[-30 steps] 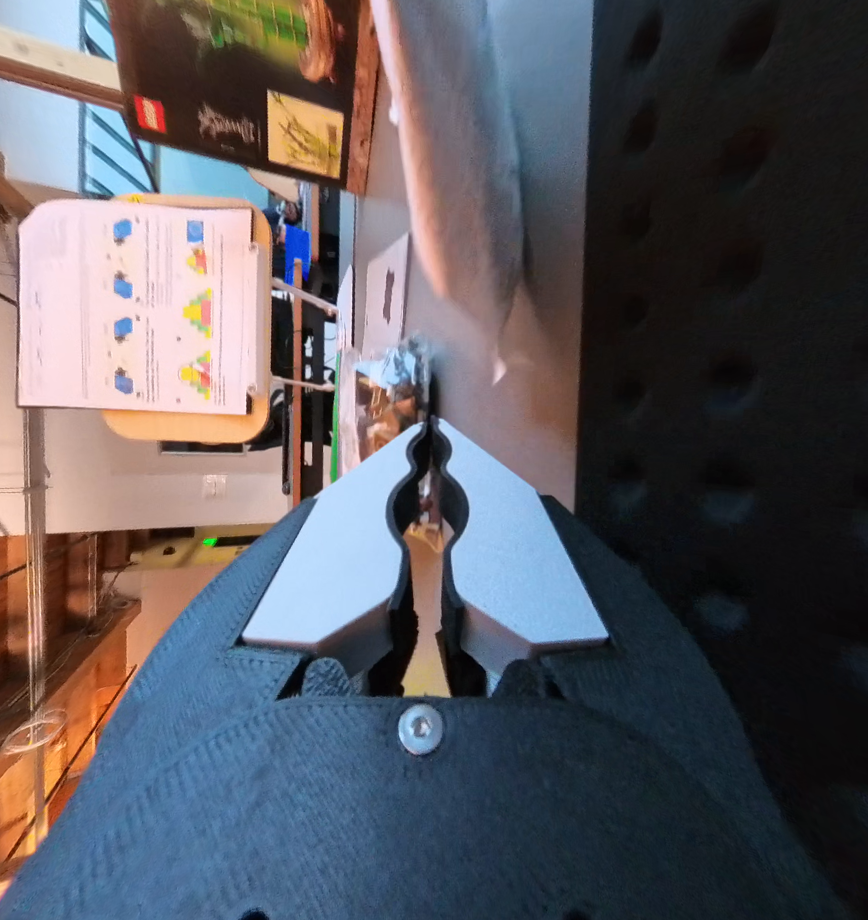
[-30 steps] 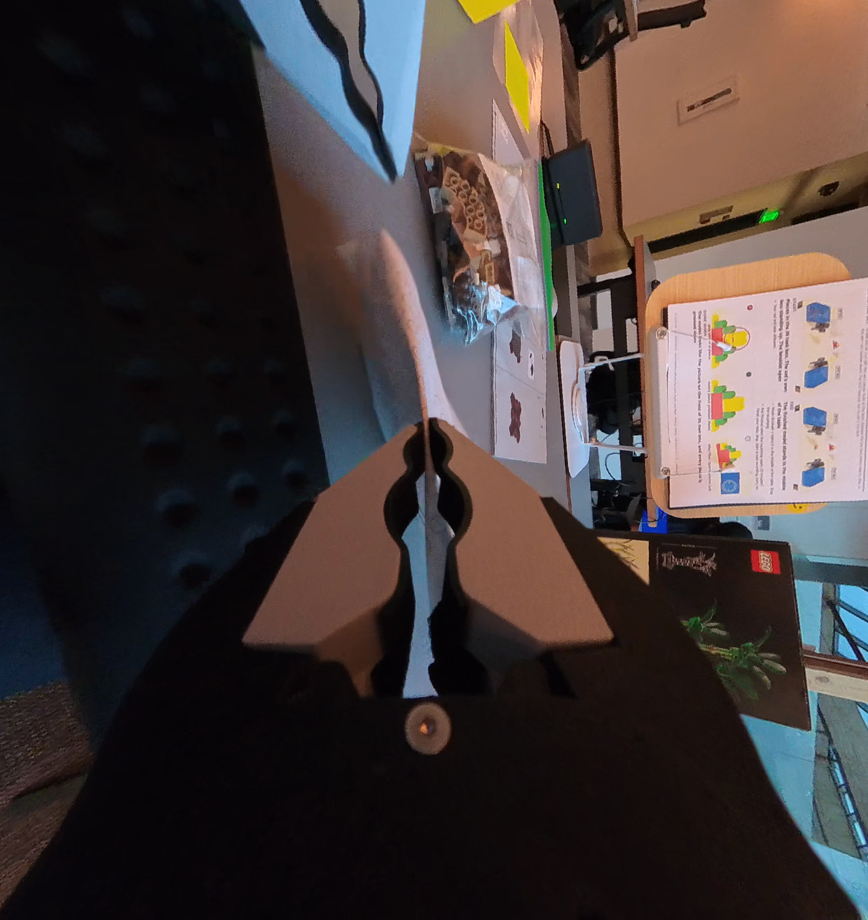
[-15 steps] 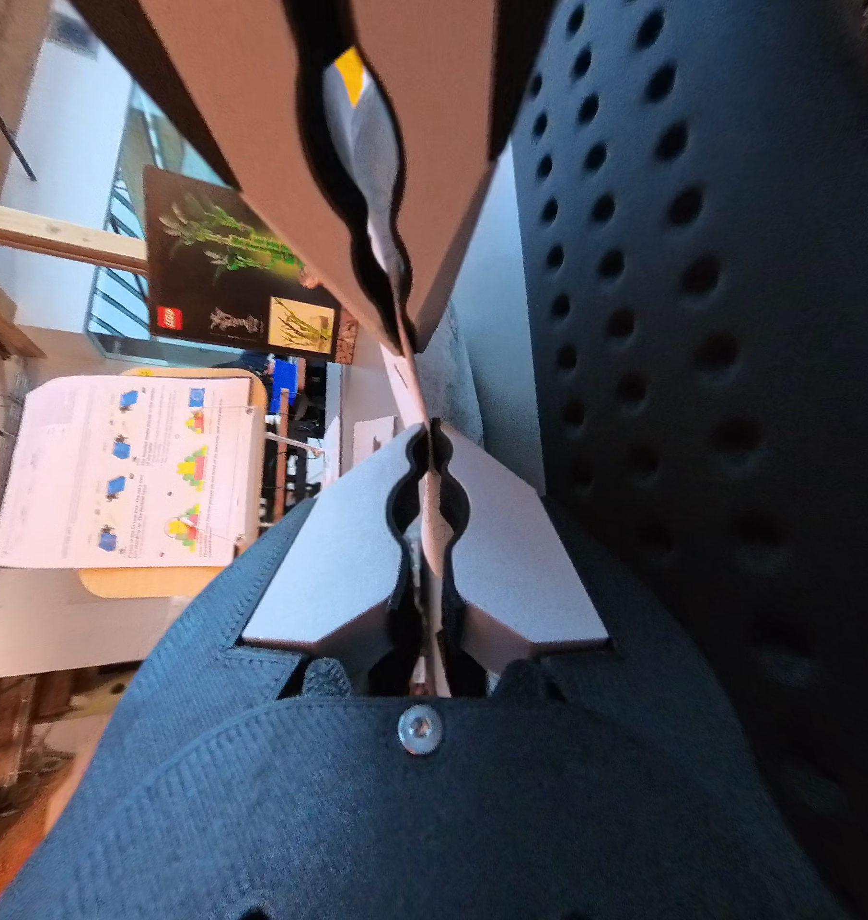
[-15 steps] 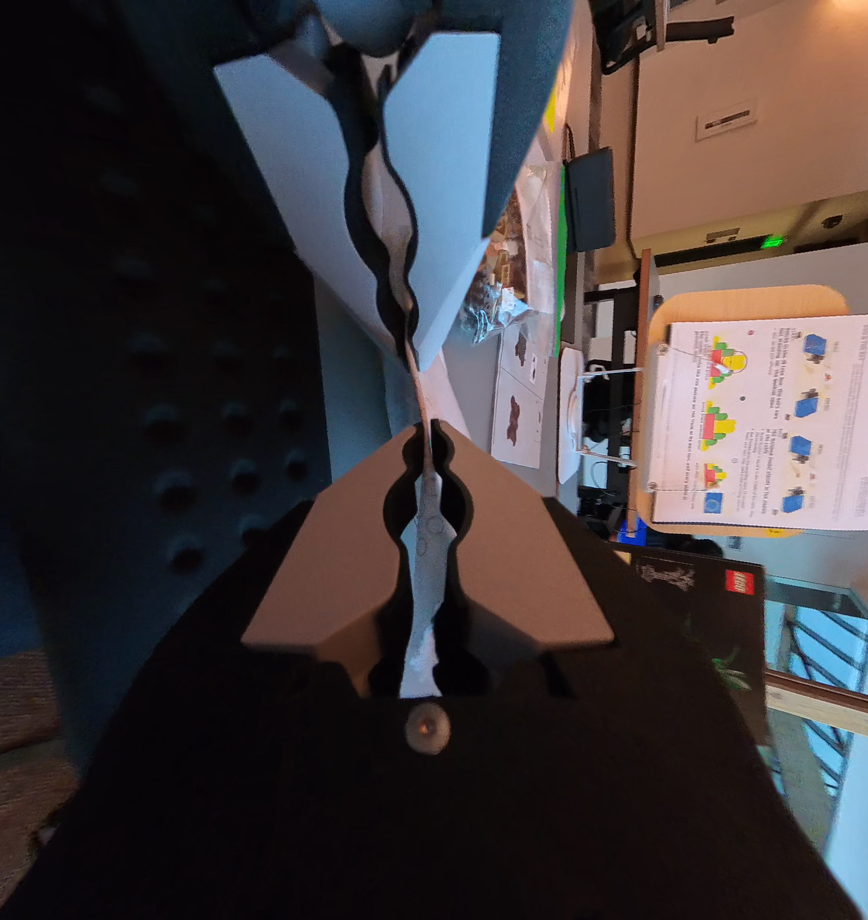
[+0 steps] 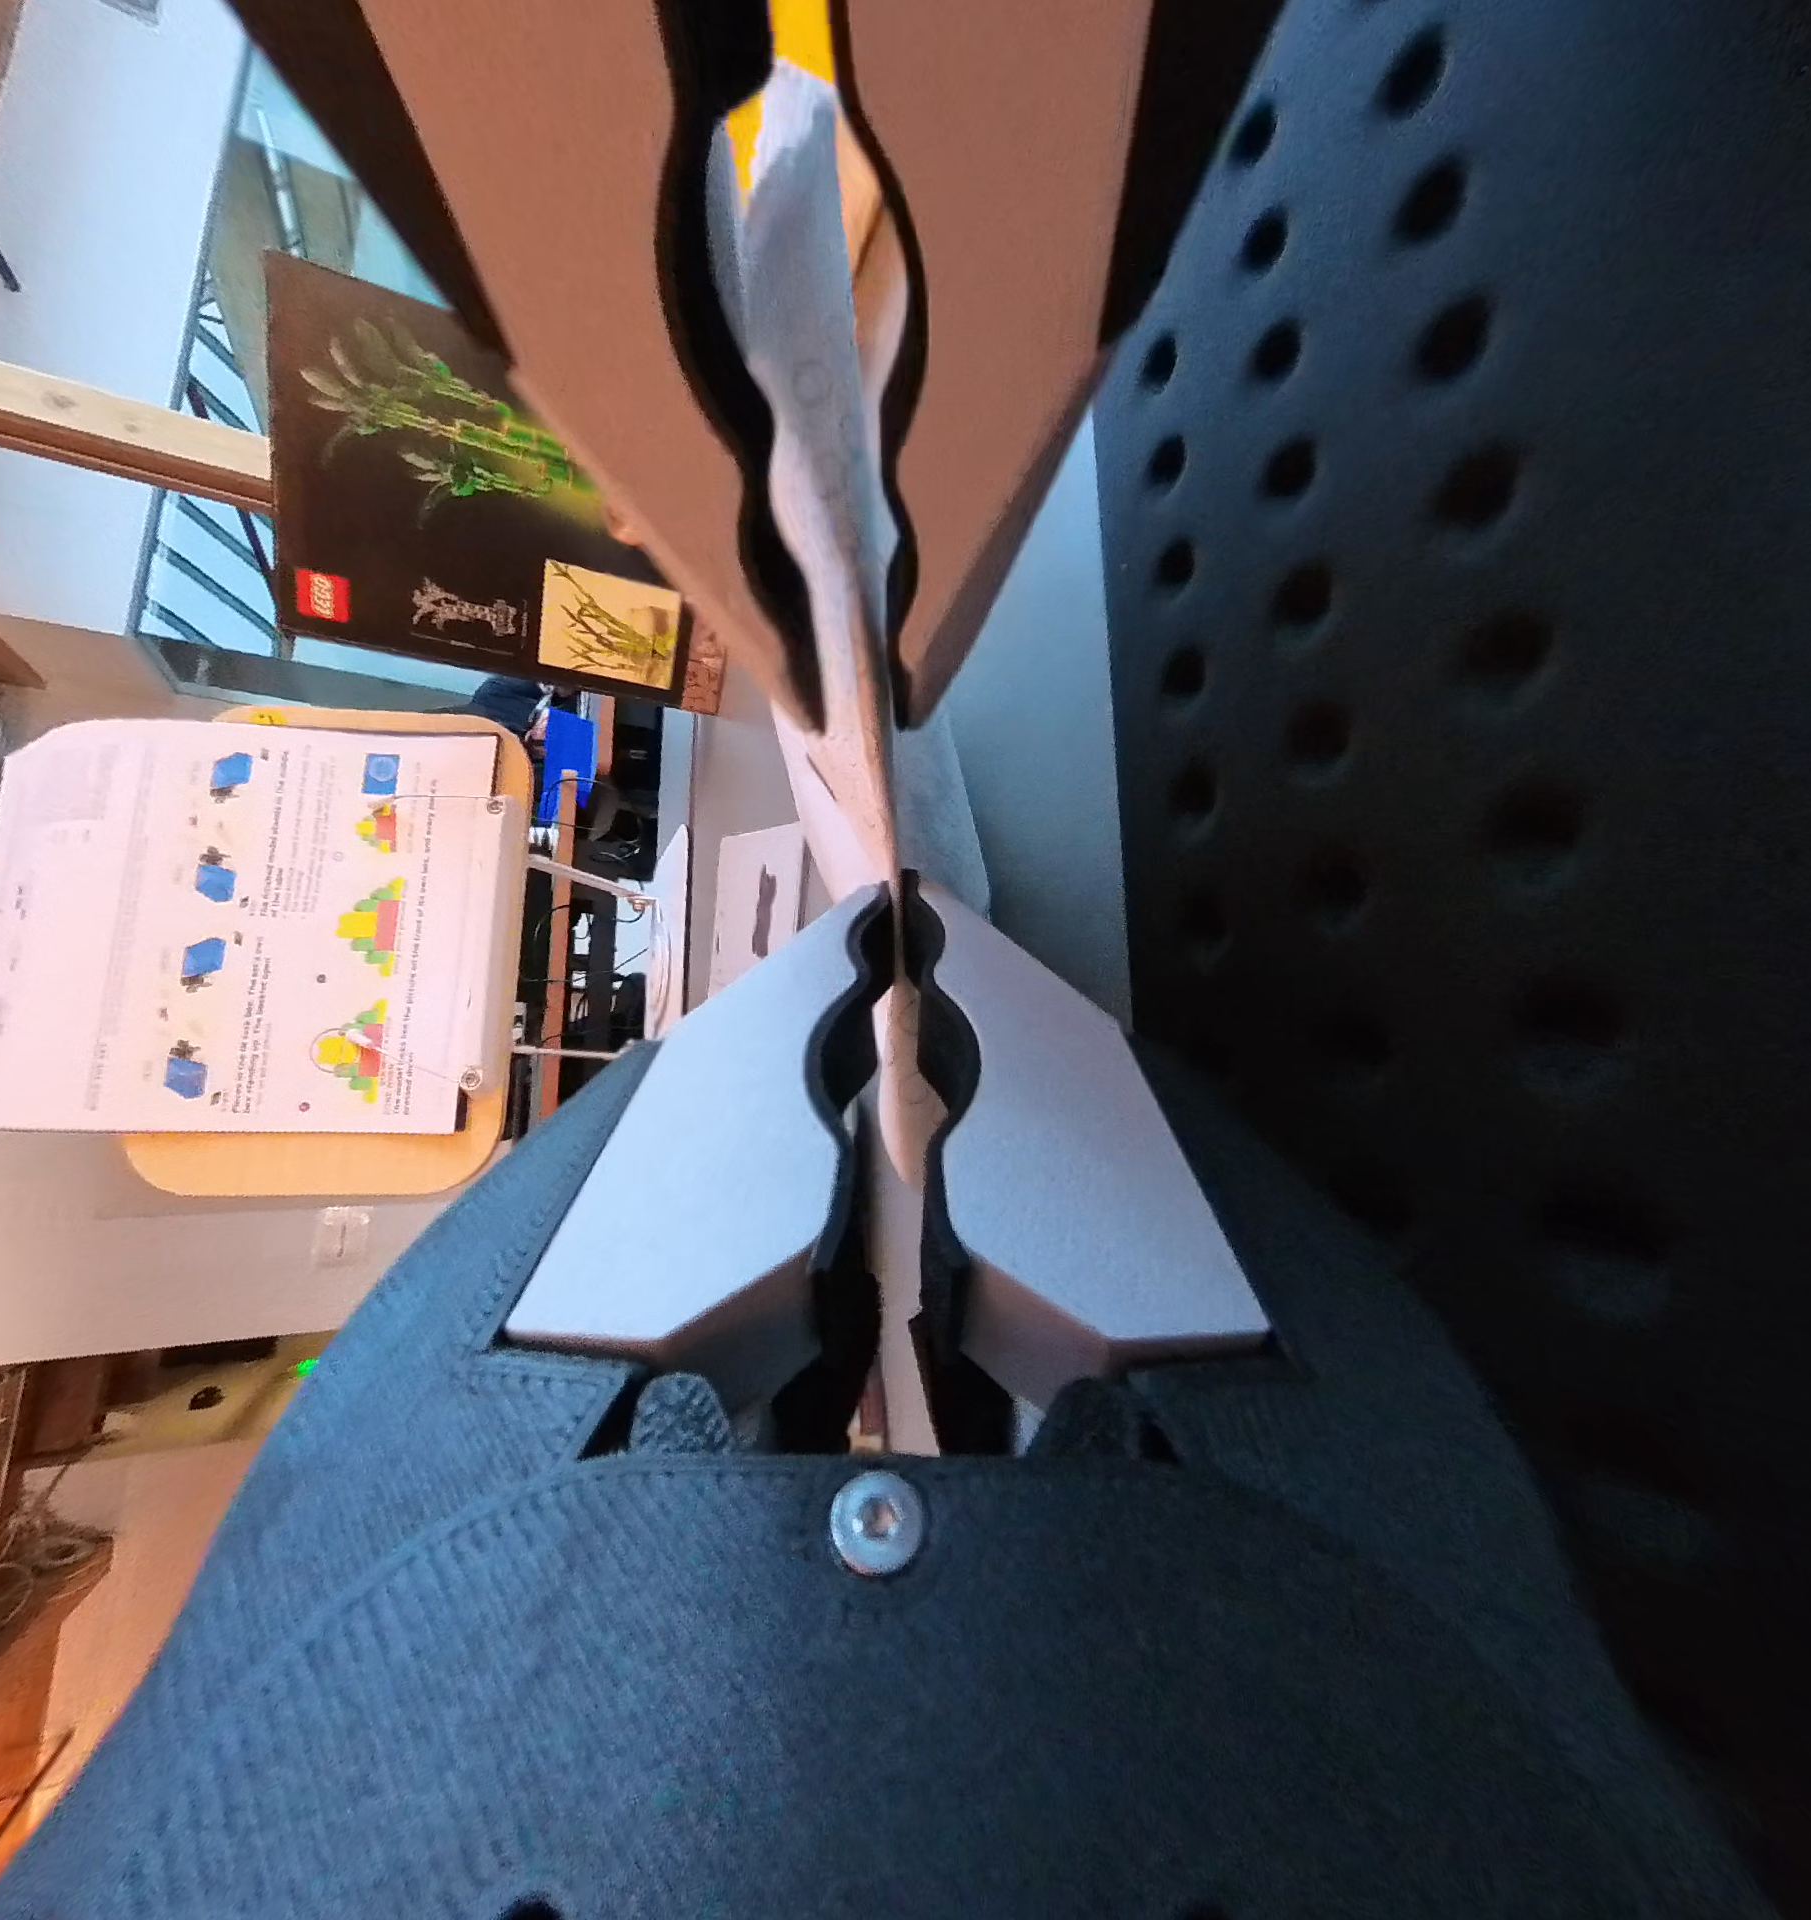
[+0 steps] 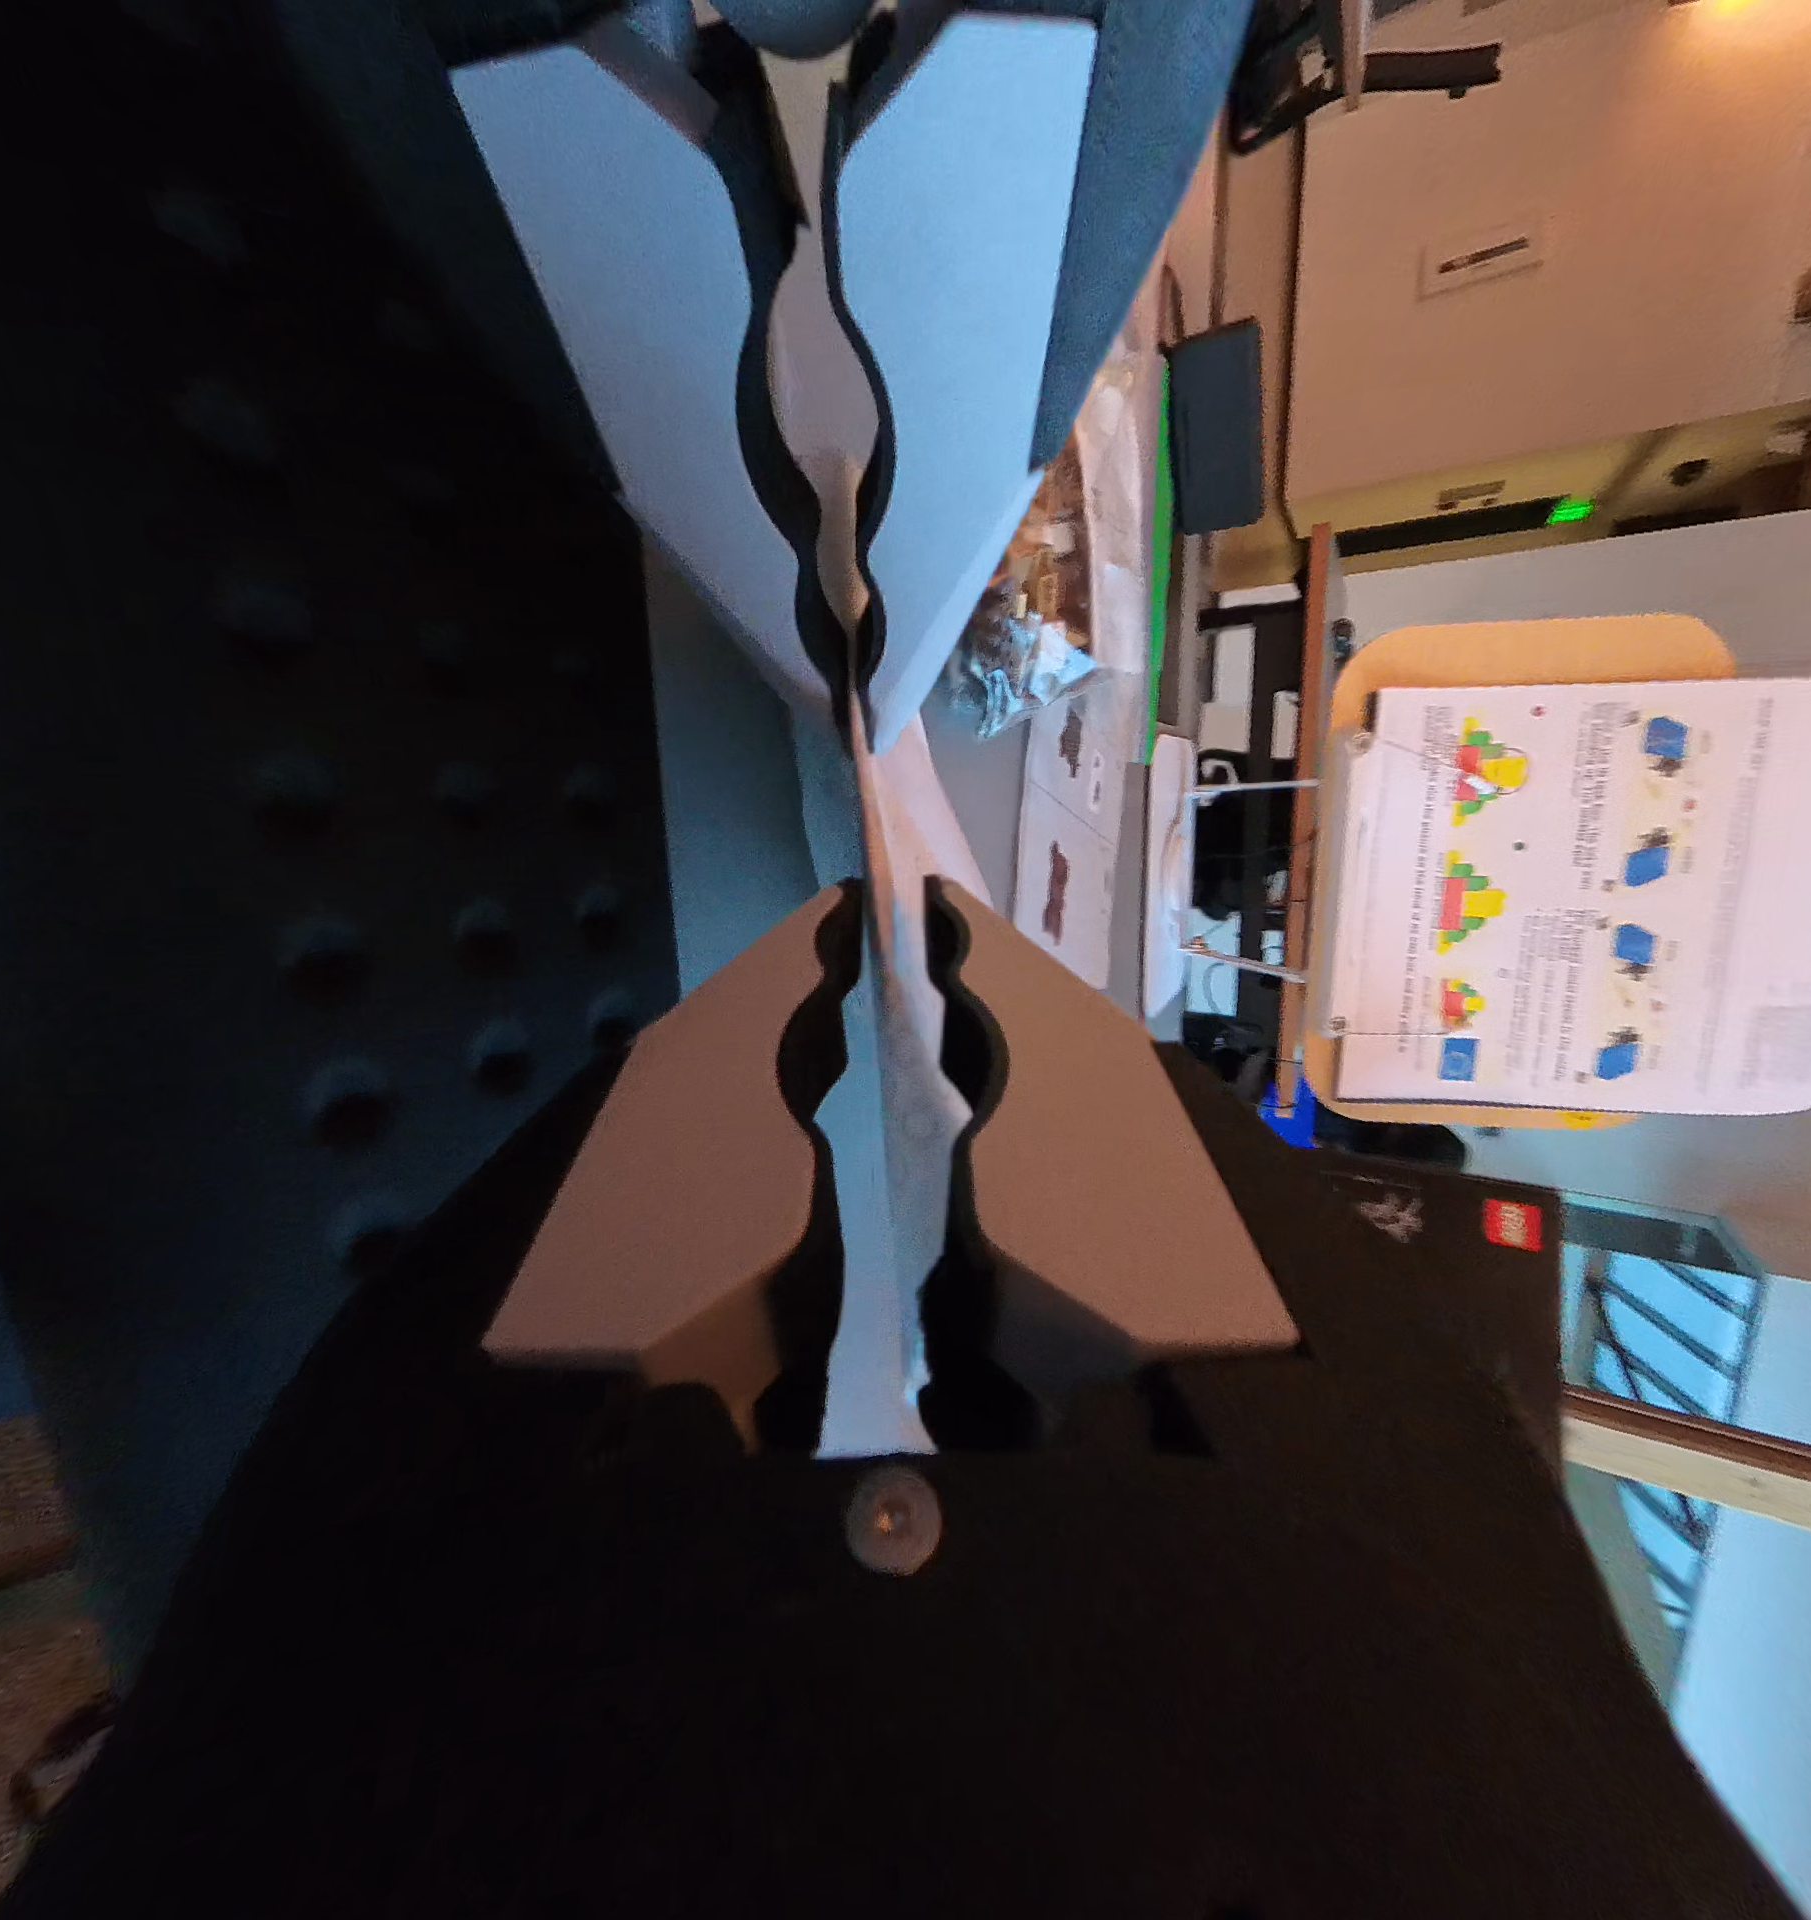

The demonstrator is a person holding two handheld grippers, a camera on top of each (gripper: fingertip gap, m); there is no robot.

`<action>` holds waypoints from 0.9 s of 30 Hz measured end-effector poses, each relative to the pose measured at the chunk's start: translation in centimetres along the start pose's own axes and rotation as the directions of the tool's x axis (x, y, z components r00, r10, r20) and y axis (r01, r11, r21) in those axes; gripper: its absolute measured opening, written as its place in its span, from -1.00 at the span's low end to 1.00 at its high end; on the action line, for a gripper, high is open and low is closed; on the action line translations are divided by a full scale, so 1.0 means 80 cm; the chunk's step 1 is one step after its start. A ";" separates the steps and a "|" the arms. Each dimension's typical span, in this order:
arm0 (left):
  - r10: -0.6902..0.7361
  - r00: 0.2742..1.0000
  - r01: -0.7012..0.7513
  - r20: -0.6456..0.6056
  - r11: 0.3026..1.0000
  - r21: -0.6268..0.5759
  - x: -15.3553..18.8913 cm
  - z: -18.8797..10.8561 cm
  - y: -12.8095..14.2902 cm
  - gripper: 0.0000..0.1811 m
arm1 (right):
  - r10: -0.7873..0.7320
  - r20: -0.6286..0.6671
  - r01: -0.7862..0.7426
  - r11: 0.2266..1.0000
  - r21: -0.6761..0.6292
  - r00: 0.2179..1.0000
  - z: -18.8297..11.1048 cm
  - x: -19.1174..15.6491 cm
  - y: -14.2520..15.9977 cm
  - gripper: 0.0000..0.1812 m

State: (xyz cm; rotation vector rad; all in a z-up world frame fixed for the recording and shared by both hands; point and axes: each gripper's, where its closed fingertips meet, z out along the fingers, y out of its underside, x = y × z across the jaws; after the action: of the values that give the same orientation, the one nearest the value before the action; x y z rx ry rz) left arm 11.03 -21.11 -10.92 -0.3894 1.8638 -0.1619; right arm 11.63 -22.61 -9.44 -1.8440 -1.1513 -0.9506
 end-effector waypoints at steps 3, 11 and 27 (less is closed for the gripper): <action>0.009 1.000 -0.009 -0.020 1.000 -0.028 0.004 0.003 -0.001 -1.00 | -0.052 0.016 0.052 0.998 -0.018 0.999 0.007 -0.008 -0.006 -1.00; 0.108 0.994 -0.109 -0.012 0.990 -0.085 0.007 0.000 0.038 -0.93 | -0.036 0.085 0.033 0.999 0.041 0.996 0.020 -0.014 0.005 -0.99; -0.429 0.803 0.462 -0.413 0.887 -0.023 -0.002 0.039 0.013 -1.00 | -0.170 0.269 0.171 0.985 0.021 0.948 0.070 -0.043 0.059 -0.94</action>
State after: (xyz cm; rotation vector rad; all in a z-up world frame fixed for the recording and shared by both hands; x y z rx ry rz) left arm 13.85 -19.83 -12.07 -0.7888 2.1369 -0.6842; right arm 16.04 -20.46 -15.87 -1.9429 -1.4959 -0.8092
